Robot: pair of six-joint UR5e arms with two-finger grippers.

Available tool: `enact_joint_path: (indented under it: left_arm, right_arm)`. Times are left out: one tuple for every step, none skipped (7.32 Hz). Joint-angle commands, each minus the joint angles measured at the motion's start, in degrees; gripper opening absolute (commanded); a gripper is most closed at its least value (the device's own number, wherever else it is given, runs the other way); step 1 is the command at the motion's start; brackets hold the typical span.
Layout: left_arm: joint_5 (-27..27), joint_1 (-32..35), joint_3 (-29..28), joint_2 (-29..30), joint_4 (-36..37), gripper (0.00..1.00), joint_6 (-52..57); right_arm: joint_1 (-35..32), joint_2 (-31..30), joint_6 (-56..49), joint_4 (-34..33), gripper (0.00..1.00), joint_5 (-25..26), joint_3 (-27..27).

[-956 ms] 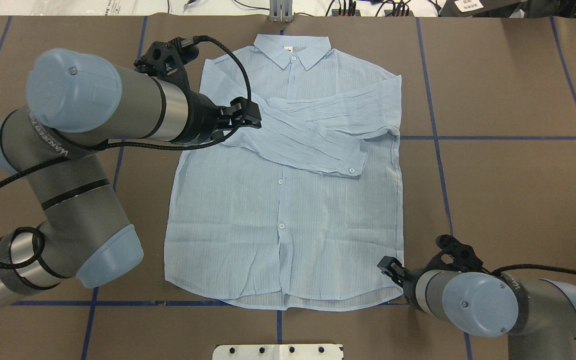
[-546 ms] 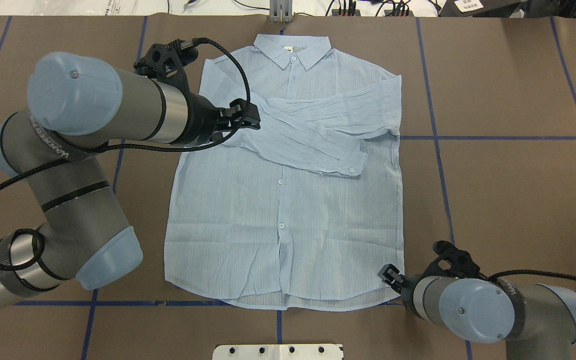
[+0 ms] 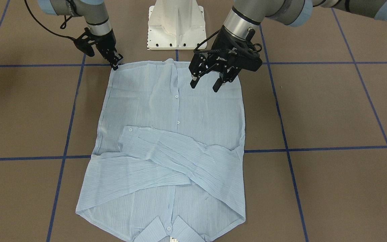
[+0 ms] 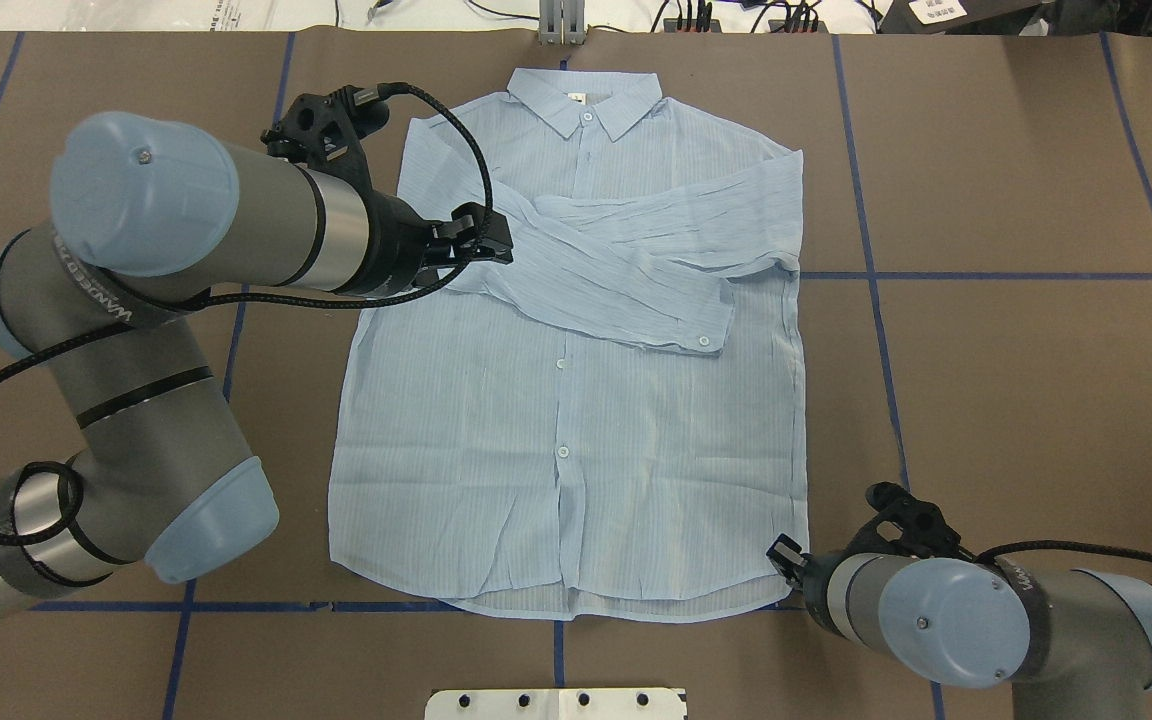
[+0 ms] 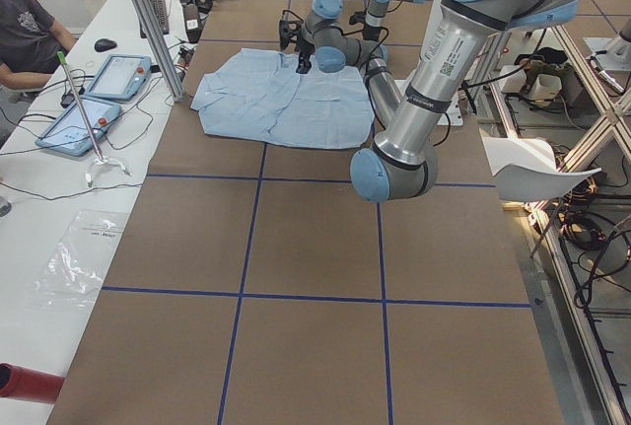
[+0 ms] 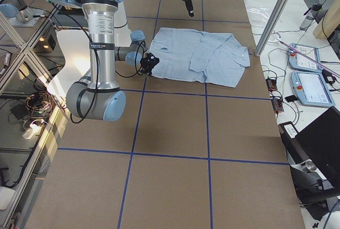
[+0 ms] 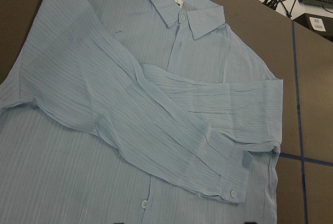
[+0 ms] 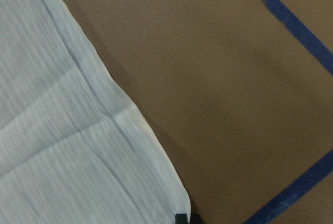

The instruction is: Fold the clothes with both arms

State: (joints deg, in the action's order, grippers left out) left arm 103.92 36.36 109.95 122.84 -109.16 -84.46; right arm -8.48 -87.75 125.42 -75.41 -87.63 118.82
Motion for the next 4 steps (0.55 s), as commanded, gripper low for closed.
enact_joint_path:
  left_arm:
    - [-0.6, -0.1, 0.3, -0.3, 0.0, 0.81, 0.0]
    - [-0.6, -0.1, 0.4, -0.6, 0.0, 0.81, 0.0]
    - [-0.6, -0.2, 0.4, -0.8, 0.0, 0.81, -0.1]
    - [-0.5, -0.5, 0.5, -1.2, 1.2, 0.8, -0.3]
  right_arm:
    - [0.0, -0.1, 0.0, -0.1, 0.07, 0.0, 0.1]
    - [0.0, -0.2, 0.0, -0.1, 0.0, 0.1, 0.2]
    - [-0.1, -0.5, -0.1, -0.1, 0.0, 0.0, 0.3]
    - [-0.2, -0.6, -0.1, -0.1, 0.0, -0.1, 0.6]
